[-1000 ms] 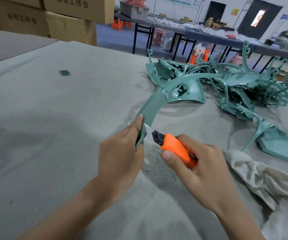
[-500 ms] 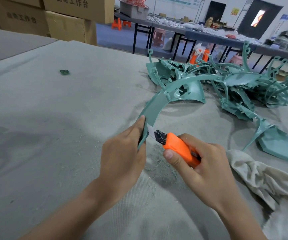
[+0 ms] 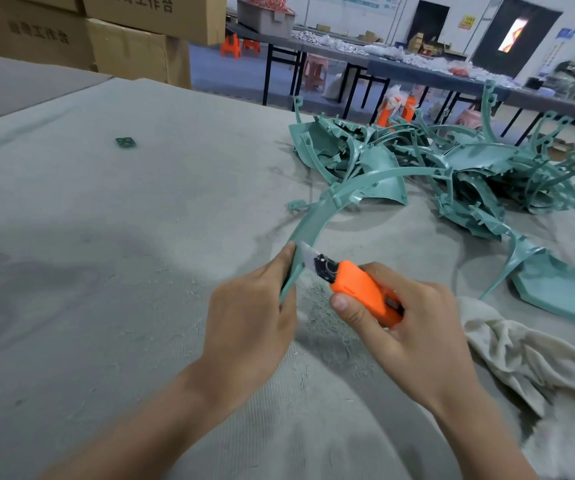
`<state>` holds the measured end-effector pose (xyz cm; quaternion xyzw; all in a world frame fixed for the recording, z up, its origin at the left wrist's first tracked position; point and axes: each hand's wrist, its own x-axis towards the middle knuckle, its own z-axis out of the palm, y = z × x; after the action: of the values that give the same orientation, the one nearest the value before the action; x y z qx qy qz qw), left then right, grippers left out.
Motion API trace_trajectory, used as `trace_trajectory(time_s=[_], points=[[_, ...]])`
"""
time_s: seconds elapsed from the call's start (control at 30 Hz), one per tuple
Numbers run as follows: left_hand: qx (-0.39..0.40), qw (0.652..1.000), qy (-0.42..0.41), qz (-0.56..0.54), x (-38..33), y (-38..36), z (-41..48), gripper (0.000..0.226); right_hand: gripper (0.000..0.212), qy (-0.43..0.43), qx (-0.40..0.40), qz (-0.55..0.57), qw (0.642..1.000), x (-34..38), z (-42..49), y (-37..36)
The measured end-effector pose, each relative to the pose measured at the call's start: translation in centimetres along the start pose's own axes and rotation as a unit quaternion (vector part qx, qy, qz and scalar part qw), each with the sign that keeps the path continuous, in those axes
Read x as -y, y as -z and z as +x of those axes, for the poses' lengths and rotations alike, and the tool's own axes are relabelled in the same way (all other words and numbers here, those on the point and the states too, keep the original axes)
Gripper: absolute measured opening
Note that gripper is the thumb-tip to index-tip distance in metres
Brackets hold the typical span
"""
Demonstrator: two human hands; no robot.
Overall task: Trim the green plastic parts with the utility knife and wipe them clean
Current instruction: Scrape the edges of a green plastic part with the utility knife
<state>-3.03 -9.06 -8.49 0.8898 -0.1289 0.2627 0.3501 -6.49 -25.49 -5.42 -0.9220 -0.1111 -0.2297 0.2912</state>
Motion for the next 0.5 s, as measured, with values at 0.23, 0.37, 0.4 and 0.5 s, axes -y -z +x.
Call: trace_trajectory(time_s=[0.23,0.37,0.4,0.5], points=[[0.008,1.0,0.005,0.03,0.53,-0.23,0.18,0.023,0.046,-0.009,0.007,0.022,1.0,-0.02,-0.04,-0.24],[0.021,0.999,-0.019,0.017,0.49,-0.1,0.06,0.038,0.046,-0.016,-0.013,0.005,1.0,-0.15,-0.05,-0.43],[0.019,0.999,-0.027,0.016,0.49,-0.08,0.03,0.037,0.046,-0.017,-0.019,-0.002,1.0,-0.17,-0.05,-0.48],[0.008,0.999,-0.042,0.024,0.32,-0.04,0.0,0.04,0.046,-0.016,-0.051,-0.033,0.998,-0.15,-0.02,-0.6]])
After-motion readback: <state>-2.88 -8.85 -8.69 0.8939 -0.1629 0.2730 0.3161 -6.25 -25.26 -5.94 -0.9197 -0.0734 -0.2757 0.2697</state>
